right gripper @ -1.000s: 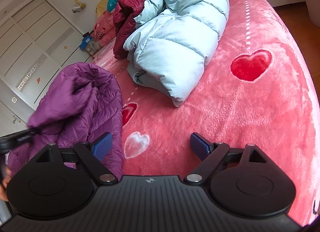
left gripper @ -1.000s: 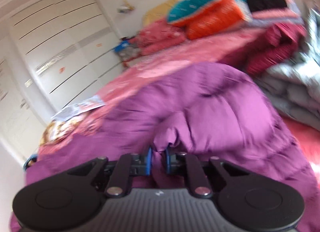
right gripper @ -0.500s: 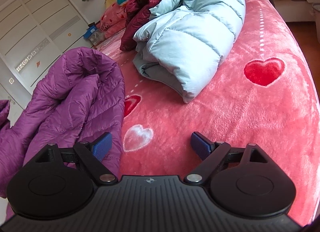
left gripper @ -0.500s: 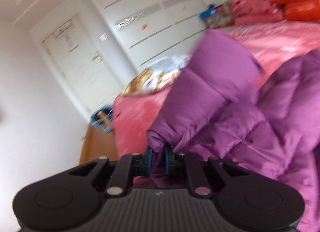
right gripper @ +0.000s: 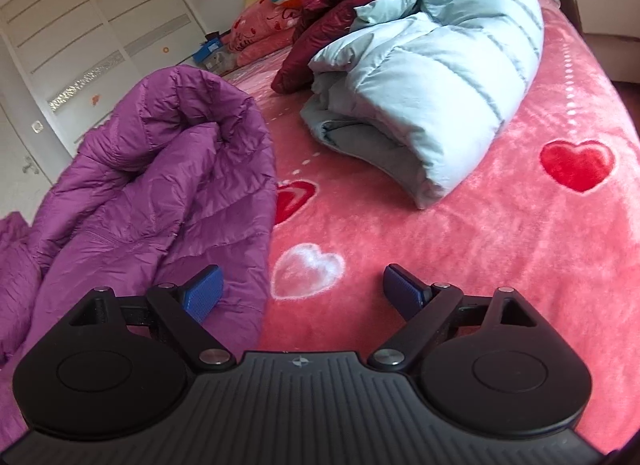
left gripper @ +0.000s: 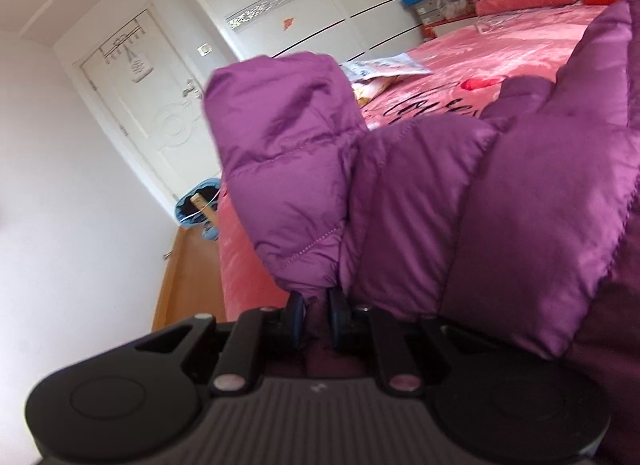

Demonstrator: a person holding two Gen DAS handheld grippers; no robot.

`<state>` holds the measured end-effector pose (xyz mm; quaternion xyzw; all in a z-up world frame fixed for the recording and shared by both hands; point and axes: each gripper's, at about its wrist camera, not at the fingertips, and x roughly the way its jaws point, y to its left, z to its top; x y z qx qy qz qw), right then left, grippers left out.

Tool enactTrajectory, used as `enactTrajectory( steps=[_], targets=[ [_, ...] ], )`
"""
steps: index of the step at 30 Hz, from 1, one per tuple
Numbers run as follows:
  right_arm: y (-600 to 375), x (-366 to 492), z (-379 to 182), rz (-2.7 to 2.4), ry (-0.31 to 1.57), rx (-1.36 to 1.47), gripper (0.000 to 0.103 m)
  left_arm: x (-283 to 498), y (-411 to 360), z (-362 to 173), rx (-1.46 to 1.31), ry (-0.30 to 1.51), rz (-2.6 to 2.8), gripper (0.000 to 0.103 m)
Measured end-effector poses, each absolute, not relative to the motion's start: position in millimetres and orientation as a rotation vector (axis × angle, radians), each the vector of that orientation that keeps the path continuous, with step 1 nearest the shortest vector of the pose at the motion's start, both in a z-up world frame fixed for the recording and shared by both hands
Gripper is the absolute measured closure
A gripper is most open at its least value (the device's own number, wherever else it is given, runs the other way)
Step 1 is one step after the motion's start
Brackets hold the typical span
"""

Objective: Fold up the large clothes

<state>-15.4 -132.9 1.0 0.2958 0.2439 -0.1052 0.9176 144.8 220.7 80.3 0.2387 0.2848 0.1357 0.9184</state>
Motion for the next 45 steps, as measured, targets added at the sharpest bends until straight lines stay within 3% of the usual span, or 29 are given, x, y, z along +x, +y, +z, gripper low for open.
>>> enactTrajectory(
  steps=[2, 4, 6, 16, 18, 20, 25, 27, 33, 38, 45],
  targets=[
    [-131.5, -11.6, 0.5, -0.196, 0.504, 0.627, 0.0, 133.8, 224.7, 88.8, 0.493, 0.561, 0.264, 0.062],
    [-130.3, -9.5, 0.6, -0.163, 0.508, 0.648, 0.0, 116.0, 230.1, 100.7, 0.491, 0.526, 0.247, 0.045],
    [-129.0, -5.8, -0.1, -0.131, 0.516, 0.662, 0.0, 96.6, 234.0, 112.6, 0.502, 0.496, 0.227, 0.037],
    [-106.6, 26.8, -3.0, 0.059, 0.549, 0.691, 0.004, -22.2, 229.5, 155.1, 0.51, 0.412, 0.121, 0.033],
    [-105.1, 31.7, -4.2, 0.05, 0.553, 0.702, 0.016, -50.2, 218.4, 153.3, 0.48, 0.436, 0.05, 0.033],
    [-108.6, 33.6, -5.6, 0.028, 0.565, 0.735, 0.043, -72.3, 210.1, 146.4, 0.444, 0.471, -0.009, 0.033],
    [-106.4, 30.2, 7.6, 0.003, 0.58, 0.696, 0.072, -110.3, 192.3, 121.5, 0.288, 0.589, -0.133, 0.033],
    [-101.8, 21.4, 23.2, -0.022, 0.555, 0.615, 0.079, -123.5, 190.7, 113.8, 0.192, 0.63, -0.157, 0.033],
    [-89.7, 7.8, 72.9, -0.155, 0.452, 0.308, 0.085, -140.0, 177.6, 97.5, 0.019, 0.711, -0.268, 0.033],
    [-122.4, 8.5, 88.6, -0.339, 0.427, 0.077, 0.086, -138.6, 167.1, 82.9, -0.087, 0.749, -0.352, 0.027],
    [-183.6, 25.5, 82.9, -0.442, 0.498, 0.007, 0.086, -122.8, 163.4, 60.4, -0.255, 0.828, -0.409, 0.022]
  ],
)
